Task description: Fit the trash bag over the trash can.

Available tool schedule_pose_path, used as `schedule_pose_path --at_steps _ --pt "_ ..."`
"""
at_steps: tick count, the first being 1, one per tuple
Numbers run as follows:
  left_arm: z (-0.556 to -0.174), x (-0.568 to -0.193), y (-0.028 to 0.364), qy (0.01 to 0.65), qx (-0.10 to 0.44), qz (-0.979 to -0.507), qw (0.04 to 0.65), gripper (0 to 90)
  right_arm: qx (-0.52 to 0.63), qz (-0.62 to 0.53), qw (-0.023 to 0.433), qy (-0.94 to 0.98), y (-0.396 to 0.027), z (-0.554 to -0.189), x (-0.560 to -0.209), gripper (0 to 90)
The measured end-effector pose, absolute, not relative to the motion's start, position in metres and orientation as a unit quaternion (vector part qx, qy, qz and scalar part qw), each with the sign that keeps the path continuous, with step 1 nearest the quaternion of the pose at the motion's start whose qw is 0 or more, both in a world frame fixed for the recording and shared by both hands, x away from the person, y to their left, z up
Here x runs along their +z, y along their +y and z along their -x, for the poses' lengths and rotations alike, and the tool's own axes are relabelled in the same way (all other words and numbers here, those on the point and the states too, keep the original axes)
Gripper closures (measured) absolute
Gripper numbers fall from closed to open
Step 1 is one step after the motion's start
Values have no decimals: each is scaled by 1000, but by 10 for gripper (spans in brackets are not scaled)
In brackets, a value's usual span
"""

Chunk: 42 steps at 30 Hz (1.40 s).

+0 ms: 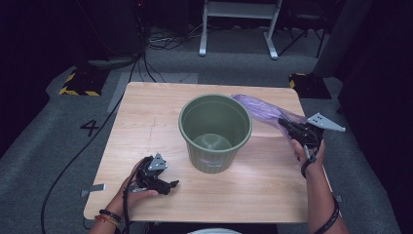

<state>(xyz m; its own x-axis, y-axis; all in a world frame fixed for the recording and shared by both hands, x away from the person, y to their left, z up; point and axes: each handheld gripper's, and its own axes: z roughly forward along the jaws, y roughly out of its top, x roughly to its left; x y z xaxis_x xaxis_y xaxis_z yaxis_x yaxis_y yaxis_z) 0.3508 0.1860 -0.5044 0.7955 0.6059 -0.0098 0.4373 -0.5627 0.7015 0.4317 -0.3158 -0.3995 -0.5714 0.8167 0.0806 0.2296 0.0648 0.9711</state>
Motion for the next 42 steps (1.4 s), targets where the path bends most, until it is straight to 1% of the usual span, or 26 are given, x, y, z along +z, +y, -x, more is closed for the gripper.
schedule_pose_path --at_steps 12,25,27,29,33,37,42 --pt "-351 -504 186 298 117 -876 361 87 580 -386 276 662 -326 -432 -382 900" --pt "-353 -503 185 295 113 -880 356 94 594 -377 298 645 -338 -421 -357 900" --pt "-353 -502 186 291 112 -880 358 114 597 -374 301 643 -338 -419 -351 900" --pt "-354 -502 187 289 113 -880 359 157 596 -372 305 643 -339 -417 -347 900" --pt "-356 -501 192 296 115 -878 358 156 600 -367 311 639 -341 -412 -339 900" --pt "-357 -497 199 307 120 -867 373 157 605 -358 312 639 -341 -407 -333 900" --pt "-358 -488 206 317 133 -856 385 156 616 -347 300 640 -334 -404 -331 900"
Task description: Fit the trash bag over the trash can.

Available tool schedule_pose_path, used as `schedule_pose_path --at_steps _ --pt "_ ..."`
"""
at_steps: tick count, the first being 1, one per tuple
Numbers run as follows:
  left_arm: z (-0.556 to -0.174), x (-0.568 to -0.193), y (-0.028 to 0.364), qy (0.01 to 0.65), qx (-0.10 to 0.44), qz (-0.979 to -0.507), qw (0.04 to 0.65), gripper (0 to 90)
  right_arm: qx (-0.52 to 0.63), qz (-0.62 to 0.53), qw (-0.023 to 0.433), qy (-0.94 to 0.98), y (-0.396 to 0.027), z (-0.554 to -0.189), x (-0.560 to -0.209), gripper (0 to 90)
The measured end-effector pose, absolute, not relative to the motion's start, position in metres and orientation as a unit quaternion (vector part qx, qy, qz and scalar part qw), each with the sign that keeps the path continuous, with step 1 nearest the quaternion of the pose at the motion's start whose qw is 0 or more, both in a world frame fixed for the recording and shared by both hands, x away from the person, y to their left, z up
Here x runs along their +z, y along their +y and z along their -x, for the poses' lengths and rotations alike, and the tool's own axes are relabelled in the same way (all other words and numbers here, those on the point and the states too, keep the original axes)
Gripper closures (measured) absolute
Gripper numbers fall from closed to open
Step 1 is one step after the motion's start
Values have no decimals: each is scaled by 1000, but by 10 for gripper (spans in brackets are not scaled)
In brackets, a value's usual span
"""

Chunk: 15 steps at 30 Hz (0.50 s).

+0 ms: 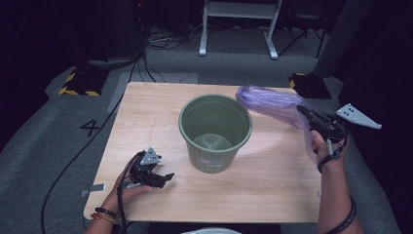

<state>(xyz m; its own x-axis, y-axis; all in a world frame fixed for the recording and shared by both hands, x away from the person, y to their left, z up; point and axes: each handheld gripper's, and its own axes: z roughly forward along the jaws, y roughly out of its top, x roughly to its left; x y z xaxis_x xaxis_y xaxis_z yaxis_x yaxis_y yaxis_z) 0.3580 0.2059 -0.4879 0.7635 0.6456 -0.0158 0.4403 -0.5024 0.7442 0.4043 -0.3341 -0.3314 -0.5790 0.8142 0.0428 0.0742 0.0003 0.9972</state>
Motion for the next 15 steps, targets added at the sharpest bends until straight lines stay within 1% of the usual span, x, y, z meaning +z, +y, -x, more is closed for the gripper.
schedule_pose_path --at_steps 15 --pt "-352 -446 224 320 181 -831 417 155 612 -292 277 681 -296 -397 -336 900"
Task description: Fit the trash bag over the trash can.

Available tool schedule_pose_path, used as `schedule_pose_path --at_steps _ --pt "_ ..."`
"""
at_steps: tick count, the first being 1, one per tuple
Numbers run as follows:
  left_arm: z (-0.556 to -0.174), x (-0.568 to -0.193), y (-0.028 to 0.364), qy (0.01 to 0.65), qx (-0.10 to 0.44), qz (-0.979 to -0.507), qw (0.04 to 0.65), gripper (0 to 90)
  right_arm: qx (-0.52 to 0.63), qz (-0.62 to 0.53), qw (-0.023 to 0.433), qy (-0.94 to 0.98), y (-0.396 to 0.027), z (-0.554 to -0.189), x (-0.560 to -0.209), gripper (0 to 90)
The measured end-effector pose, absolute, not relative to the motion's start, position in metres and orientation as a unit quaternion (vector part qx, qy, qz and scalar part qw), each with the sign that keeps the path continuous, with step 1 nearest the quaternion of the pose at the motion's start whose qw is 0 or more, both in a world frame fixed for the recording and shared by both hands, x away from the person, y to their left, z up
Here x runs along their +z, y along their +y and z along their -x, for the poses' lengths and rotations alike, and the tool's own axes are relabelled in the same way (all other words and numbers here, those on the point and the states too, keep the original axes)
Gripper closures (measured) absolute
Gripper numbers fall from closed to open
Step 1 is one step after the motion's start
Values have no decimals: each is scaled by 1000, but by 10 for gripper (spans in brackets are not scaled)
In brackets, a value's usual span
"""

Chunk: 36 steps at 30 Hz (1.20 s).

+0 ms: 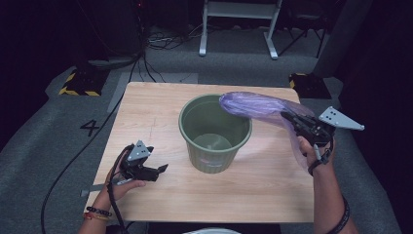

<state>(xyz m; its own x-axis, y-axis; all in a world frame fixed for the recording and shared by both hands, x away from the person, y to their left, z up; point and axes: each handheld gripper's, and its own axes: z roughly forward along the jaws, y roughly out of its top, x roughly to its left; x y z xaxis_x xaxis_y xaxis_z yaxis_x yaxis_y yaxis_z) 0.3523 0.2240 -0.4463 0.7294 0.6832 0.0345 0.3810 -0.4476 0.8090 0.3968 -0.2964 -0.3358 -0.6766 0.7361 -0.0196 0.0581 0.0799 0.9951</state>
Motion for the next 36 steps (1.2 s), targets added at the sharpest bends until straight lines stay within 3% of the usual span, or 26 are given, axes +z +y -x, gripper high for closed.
schedule_pose_path --at_steps 22,36 --pt "-358 -371 214 275 221 -797 490 154 565 -239 277 739 -259 -395 -348 900" --pt "-368 -324 176 219 238 -799 507 156 556 -218 273 754 -248 -393 -346 900"
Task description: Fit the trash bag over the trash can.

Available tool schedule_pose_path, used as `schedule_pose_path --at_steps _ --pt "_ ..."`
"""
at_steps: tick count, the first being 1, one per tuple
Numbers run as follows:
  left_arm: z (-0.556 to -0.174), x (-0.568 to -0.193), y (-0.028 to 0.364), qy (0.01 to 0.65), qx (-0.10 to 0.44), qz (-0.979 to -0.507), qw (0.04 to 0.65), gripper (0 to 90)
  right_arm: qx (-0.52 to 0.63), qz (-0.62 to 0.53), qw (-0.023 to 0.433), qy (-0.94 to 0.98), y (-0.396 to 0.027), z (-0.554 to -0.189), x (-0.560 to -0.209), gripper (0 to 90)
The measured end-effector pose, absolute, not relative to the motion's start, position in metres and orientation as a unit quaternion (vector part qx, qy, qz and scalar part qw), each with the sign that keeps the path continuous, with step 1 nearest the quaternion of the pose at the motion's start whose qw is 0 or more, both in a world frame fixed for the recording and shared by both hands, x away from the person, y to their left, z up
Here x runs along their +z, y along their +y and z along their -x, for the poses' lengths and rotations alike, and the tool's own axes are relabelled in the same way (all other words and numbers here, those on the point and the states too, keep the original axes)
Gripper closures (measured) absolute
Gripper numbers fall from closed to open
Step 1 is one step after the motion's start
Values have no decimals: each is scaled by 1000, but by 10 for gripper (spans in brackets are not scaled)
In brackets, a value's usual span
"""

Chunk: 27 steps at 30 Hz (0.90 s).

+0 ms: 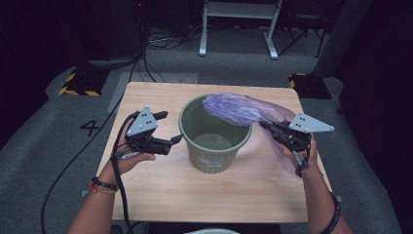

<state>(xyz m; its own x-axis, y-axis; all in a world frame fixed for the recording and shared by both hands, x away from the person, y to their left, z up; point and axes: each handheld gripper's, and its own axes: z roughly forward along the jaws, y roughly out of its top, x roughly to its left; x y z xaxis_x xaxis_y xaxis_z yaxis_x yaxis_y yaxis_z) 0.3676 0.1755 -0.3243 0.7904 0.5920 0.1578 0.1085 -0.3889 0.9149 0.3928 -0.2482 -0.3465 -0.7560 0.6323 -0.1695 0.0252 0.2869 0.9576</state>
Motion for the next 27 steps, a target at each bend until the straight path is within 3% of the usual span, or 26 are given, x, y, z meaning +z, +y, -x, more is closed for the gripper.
schedule_pose_path --at_steps 8,27 --pt "-380 -308 152 197 238 -797 519 157 552 -209 271 761 -243 -393 -347 900" --pt "-407 -301 90 150 217 -834 484 157 537 -186 263 780 -231 -390 -343 900"
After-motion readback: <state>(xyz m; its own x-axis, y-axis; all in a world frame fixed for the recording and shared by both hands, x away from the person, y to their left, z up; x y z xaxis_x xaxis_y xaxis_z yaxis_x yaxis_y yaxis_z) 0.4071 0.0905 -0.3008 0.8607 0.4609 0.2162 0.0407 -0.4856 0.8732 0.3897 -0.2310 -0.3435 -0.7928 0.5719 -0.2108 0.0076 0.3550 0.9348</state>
